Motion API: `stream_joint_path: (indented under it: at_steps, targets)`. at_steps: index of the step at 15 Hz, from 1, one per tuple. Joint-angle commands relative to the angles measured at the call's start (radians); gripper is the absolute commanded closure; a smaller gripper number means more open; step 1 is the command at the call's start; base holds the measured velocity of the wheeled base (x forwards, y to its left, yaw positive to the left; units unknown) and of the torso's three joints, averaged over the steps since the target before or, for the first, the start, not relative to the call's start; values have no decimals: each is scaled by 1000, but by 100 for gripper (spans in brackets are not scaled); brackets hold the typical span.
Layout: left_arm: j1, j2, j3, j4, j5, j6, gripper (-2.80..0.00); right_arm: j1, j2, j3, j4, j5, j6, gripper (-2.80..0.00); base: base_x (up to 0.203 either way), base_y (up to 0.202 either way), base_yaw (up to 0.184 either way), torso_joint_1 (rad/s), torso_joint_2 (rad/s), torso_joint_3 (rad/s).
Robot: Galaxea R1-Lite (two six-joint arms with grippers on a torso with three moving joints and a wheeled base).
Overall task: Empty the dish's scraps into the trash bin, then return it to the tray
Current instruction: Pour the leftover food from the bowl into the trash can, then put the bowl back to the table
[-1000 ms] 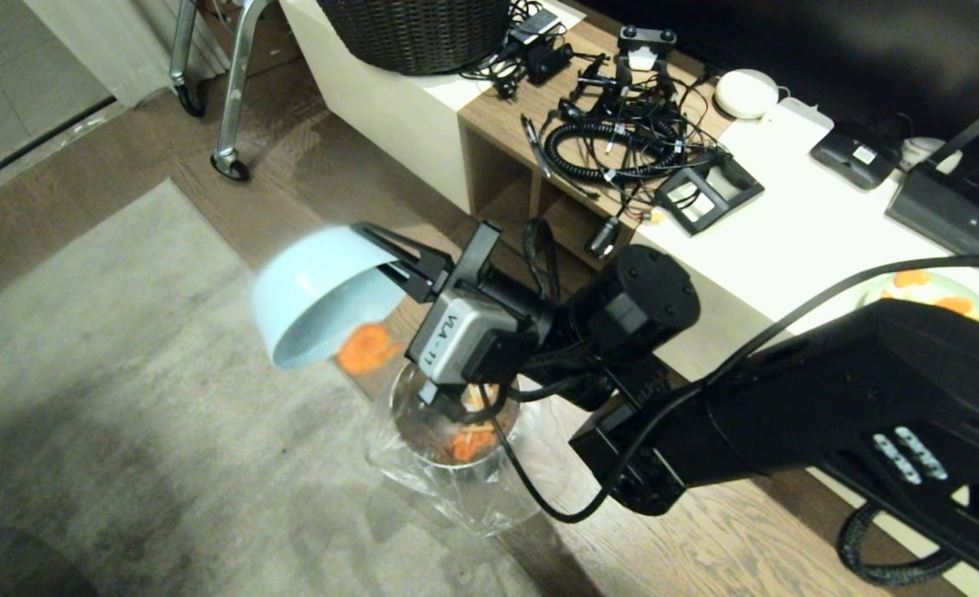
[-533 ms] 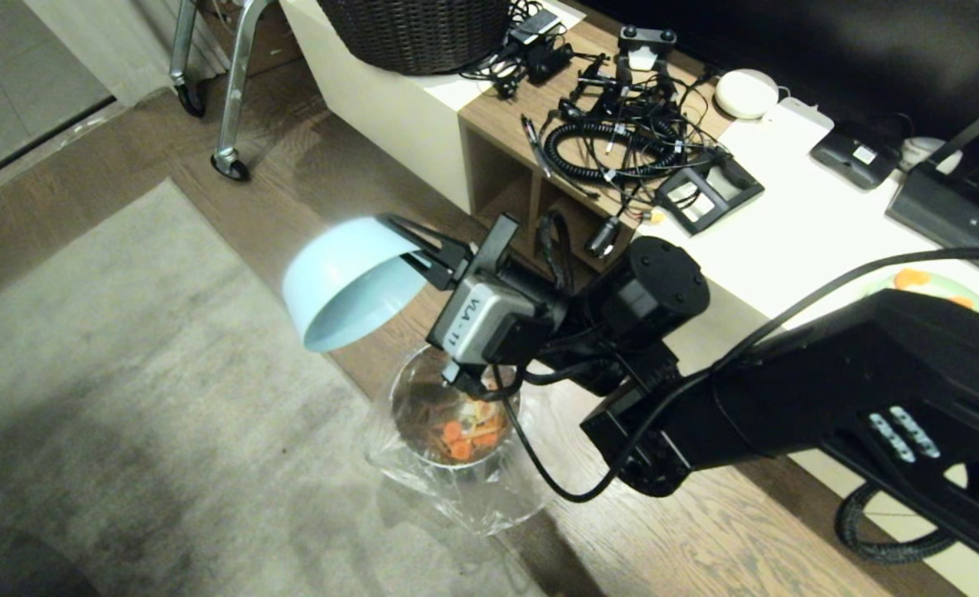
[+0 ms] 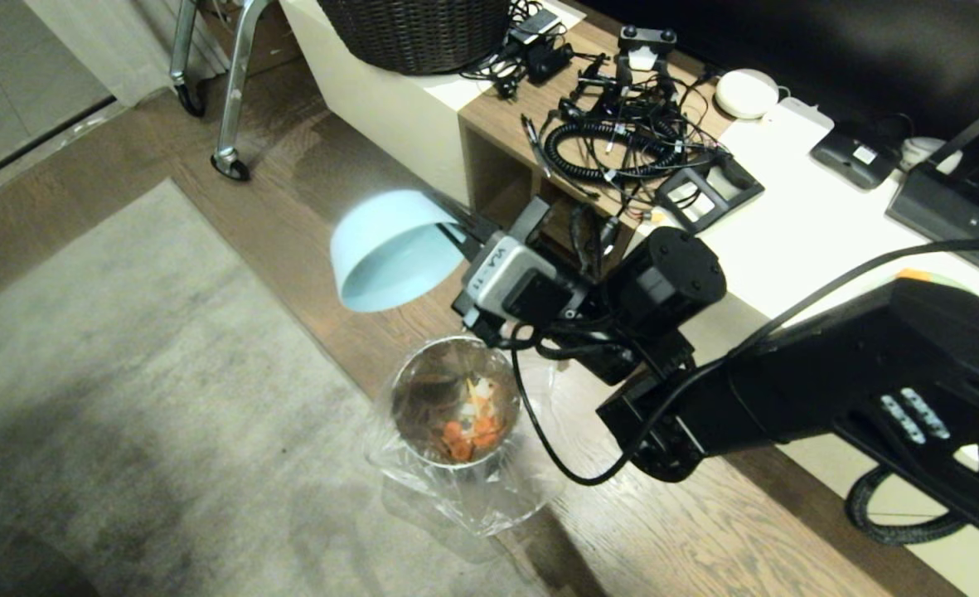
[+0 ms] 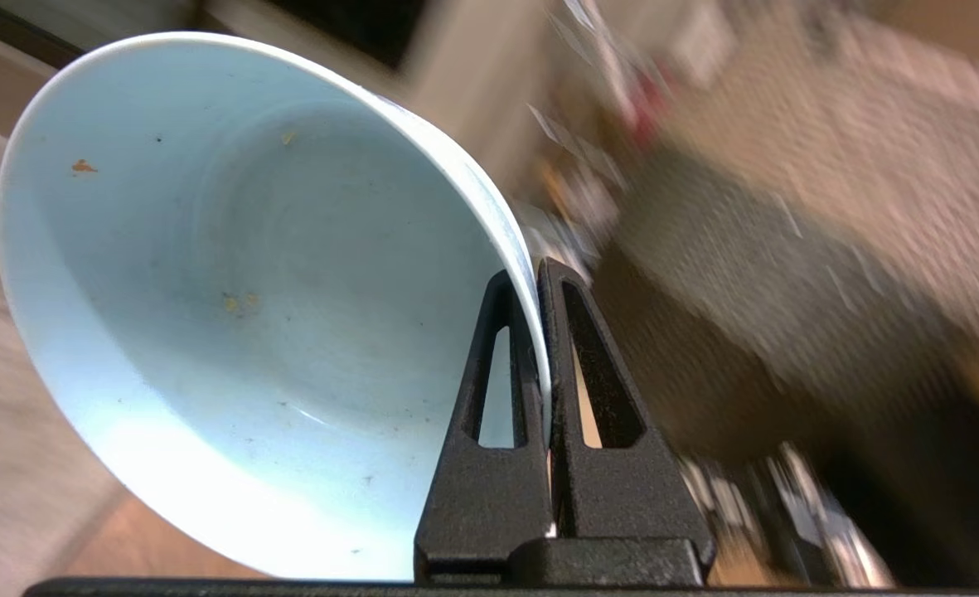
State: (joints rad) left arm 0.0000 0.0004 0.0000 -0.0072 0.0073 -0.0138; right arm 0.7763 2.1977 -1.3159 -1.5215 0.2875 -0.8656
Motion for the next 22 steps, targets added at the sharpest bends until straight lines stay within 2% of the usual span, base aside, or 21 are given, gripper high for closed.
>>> stream_joint_path:
  at_steps: [1,4,6,8,11,13,15,18,22]
  targets:
    - [0,0,0,0,0,0,0,-35,-51,17,62,-169,14,0,0,0,0,0,0,0]
    - [0,0,0,0,0,0,0,-111,-135,45,305,-402,108,0,0,0,0,0,0,0]
    - [0,0,0,0,0,0,0,-154,-203,98,498,-515,218,0,0,0,0,0,0,0]
    - [0,0,0,0,0,0,0,-187,-292,173,683,-577,373,0,0,0,0,0,0,0]
    - [0,0,0,0,0,0,0,-226,-455,301,943,-610,615,0,0,0,0,0,0,0]
    - [0,0,0,0,0,0,0,-240,-581,455,1020,-615,726,0,0,0,0,0,0,0]
    - [0,0,0,0,0,0,0,-274,-714,646,1052,-618,786,0,0,0,0,0,0,0]
    - [0,0,0,0,0,0,0,-391,-896,859,1058,-668,824,0,0,0,0,0,0,0]
    - [0,0,0,0,0,0,0,-521,-1166,1037,1053,-690,828,0,0,0,0,0,0,0]
